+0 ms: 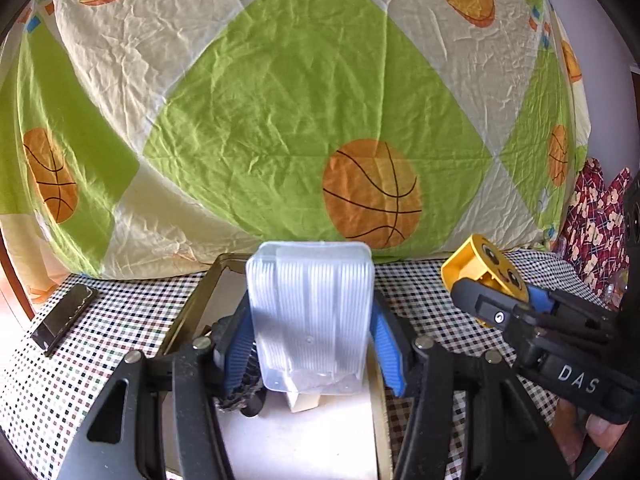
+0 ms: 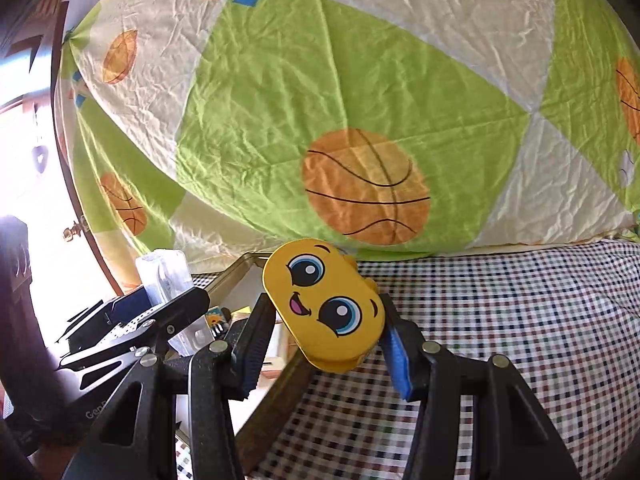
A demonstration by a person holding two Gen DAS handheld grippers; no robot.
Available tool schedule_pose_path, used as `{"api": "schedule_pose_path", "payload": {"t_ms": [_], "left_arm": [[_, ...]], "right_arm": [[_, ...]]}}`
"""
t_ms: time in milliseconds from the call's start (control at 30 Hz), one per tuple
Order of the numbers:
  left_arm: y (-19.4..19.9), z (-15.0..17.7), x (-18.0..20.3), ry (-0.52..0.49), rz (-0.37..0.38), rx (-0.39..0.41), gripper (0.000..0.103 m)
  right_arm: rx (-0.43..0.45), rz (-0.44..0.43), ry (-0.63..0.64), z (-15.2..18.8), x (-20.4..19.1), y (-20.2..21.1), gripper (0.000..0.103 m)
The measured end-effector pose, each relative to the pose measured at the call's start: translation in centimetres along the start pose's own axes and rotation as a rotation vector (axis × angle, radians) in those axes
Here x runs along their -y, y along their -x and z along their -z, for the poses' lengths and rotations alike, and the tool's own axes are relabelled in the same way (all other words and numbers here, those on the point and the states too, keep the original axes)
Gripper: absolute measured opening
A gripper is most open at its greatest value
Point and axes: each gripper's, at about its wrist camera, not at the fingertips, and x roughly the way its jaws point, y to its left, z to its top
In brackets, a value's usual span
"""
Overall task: Organize rigid objects
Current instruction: 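Lower the clear box and yellow brick into the tin and open both grippers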
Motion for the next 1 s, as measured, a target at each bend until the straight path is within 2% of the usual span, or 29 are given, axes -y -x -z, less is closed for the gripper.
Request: {"api": "schedule_pose_path", "payload": {"t_ms": [233,567,867,1000], "left_arm": [[0.3,0.0,-3.0,-0.004,-0.052,-0.025,0.054],[-0.4,1.0,-6.7,-0.018,-0.112,-0.092,0.054],[-1.5,2.4,-7.0,-0.048,-0.081,-0.184,0.054],[-2.3,3.1,-7.0,-0.058,-0.095,-0.225,0.054]], "right_arm": [[-0.043,-0.037,0.022,-0.1,-2.6,-1.7,0.053],[-0.148,-0.08,0.039,0.9,-5.5,-4.9,0.053],[-0.285,-0.095,0.037,2.8,-6.9,-7.5,0.054],[-0.342,-0.103,0.038,3.8,-7.0,-8.6,0.054]]}}
